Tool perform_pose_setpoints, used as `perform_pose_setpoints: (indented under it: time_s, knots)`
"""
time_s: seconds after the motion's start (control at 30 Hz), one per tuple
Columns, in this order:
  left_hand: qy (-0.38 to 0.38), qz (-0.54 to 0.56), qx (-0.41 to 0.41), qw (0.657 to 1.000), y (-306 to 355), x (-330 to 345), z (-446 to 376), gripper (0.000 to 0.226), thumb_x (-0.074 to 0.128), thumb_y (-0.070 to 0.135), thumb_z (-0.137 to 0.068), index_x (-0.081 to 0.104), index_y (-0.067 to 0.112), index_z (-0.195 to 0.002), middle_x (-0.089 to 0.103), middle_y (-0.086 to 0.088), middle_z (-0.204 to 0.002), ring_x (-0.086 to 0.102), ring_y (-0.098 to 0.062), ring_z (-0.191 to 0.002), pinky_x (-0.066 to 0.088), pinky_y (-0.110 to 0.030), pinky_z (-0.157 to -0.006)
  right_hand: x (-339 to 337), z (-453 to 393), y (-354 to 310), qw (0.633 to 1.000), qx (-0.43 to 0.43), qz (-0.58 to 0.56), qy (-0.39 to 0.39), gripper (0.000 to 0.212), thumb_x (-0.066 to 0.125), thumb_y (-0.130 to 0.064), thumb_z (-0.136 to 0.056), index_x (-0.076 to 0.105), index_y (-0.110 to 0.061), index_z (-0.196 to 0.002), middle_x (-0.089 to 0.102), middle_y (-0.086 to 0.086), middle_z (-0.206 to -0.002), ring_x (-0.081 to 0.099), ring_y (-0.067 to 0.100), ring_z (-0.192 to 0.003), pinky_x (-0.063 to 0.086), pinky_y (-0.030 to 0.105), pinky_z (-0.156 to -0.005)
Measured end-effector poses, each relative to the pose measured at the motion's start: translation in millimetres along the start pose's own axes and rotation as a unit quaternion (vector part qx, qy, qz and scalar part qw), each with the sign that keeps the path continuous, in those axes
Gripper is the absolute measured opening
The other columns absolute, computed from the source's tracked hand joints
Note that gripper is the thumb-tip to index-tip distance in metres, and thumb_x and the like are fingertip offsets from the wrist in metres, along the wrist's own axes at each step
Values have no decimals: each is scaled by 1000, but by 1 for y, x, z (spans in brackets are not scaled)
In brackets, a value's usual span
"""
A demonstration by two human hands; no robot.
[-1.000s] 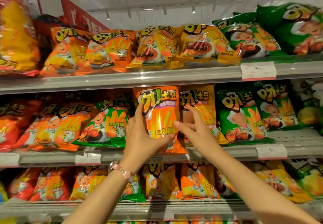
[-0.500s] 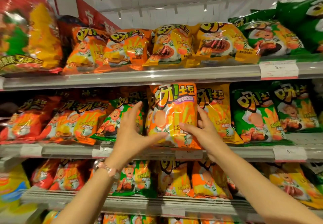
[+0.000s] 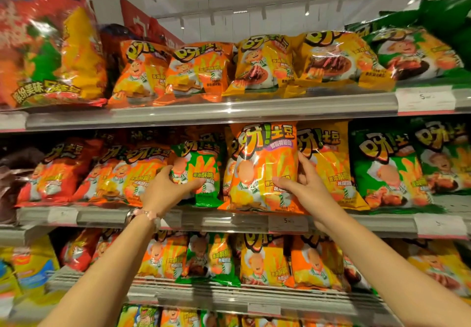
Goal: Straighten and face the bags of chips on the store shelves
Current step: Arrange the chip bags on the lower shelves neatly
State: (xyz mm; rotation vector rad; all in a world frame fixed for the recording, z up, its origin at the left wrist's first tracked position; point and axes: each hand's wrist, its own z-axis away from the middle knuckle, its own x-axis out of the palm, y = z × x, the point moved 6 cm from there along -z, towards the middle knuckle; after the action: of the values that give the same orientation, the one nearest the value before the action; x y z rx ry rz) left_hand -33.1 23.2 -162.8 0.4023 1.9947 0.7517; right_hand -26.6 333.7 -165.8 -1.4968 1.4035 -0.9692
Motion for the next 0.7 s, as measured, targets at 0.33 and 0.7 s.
perform_pose_setpoints:
  time_s: [0.33, 0.7]
  knots:
    - [99, 137, -8, 986, -15, -37, 24, 99, 80, 57, -62, 42, 15, -143, 46, -6, -145, 44, -27, -131, 39, -42, -102, 8, -15, -11, 997, -4, 72, 29, 79, 74, -26, -80, 26, -26, -143, 58, 6, -122, 63, 23, -103, 55, 37, -81]
    - [122, 254, -18, 959, -76, -87, 49, 108, 86, 70, -41, 50, 29, -135, 60, -2, -131, 59, -25, -117, 50, -50, -95, 103, -41, -3, 986, -22, 164, -6, 81, 71, -44, -79, 26, -25, -143, 54, 1, -130, 58, 24, -113, 51, 47, -92]
